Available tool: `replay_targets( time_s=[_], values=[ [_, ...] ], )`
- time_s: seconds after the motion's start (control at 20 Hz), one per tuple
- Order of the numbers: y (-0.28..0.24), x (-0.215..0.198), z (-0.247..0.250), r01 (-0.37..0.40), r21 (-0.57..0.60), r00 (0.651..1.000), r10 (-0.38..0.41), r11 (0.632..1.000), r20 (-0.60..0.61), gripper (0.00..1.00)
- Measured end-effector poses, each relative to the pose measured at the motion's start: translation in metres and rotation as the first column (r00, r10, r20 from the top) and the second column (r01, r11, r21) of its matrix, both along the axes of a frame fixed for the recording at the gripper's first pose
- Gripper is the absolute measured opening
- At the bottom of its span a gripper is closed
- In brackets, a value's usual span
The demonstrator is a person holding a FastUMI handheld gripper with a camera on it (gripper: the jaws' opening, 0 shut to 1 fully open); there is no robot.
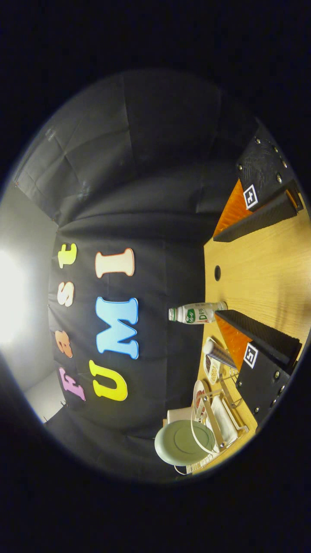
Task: Take the plate from the dish rack, then take the spoon from the basket and place it into the plate.
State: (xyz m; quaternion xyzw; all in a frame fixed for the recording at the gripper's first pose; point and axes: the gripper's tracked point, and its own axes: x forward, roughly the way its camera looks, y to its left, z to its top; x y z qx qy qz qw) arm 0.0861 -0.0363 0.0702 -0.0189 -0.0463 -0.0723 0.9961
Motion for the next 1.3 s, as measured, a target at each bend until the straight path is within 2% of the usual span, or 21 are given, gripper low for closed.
replay_targets(
  time_s=[0.1,0.3,0.45,0.6,0.75,0.85,1.1,1.3],
  values=[
    [-0.02,-0.016,0.025,0.095,-0.029,0.996,-0.094,0.995,0.003,0.96],
    [-0.039,-0.073,0.064,0.26,-0.046,0.965,-0.261,0.965,-0.018,0.96],
    [-0.023,-0.111,0.082,0.317,-0.036,0.947,-0.318,0.948,-0.05,0.96],
    [0.012,-0.13,0.098,0.335,-0.037,0.937,-0.337,0.942,-0.095,0.96],
    [0.068,-0.13,0.112,0.291,-0.011,0.948,-0.29,0.957,-0.135,0.96],
    [0.113,-0.12,0.123,0.236,0.005,0.961,-0.233,0.972,-0.151,0.96],
    [0.234,-0.074,0.143,0.062,0.067,0.987,-0.051,0.996,-0.153,0.96],
    [0.308,-0.034,0.135,-0.028,0.129,0.983,0.05,0.991,-0.175,0.96]
  ],
)
